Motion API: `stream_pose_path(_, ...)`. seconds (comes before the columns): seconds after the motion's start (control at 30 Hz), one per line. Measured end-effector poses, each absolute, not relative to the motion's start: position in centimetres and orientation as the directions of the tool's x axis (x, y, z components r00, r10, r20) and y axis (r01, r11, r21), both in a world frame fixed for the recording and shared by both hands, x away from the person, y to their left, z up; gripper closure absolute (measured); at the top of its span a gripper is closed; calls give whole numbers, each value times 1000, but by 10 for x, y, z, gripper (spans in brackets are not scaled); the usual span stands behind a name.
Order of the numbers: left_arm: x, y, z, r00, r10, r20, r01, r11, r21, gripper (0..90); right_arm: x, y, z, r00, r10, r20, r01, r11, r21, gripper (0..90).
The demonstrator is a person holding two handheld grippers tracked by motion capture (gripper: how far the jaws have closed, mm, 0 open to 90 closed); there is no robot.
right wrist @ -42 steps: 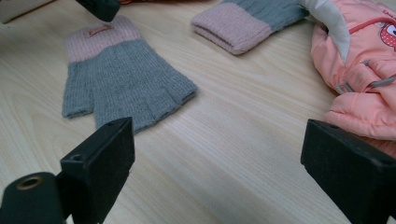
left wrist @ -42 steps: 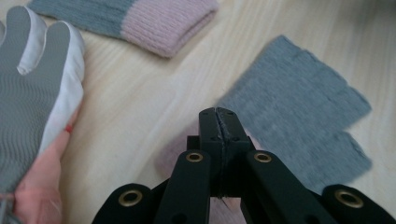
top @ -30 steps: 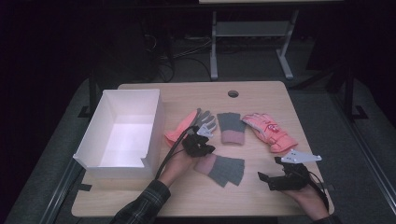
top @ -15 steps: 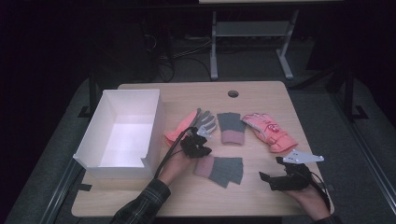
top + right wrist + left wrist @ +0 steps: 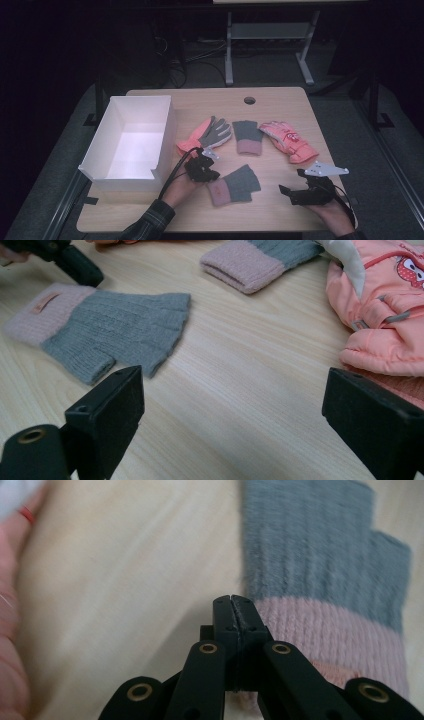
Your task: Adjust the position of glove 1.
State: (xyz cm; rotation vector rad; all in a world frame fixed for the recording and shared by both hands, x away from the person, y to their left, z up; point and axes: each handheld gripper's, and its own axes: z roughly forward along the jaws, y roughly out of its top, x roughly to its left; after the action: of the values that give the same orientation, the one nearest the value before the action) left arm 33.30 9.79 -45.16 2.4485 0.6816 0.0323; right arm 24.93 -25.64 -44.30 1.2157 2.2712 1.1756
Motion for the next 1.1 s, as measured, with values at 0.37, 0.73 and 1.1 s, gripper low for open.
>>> stream_pose_path(0.37, 299, 107, -447, 884, 433, -174, 449, -686, 573, 897, 249, -256, -443, -594, 798, 101, 546, 308, 779, 96)
stream_pose_path(0.73, 295, 109, -443, 886, 433, -167, 439, -665, 604, 888, 249, -254, -444, -599, 795, 101, 548, 314, 776, 97)
stream_pose_path(1.1, 289, 105, -442, 892, 414, -184, 434, -664, 609, 895, 248, -248, -443, -613, 783, 107, 550, 326, 769, 98)
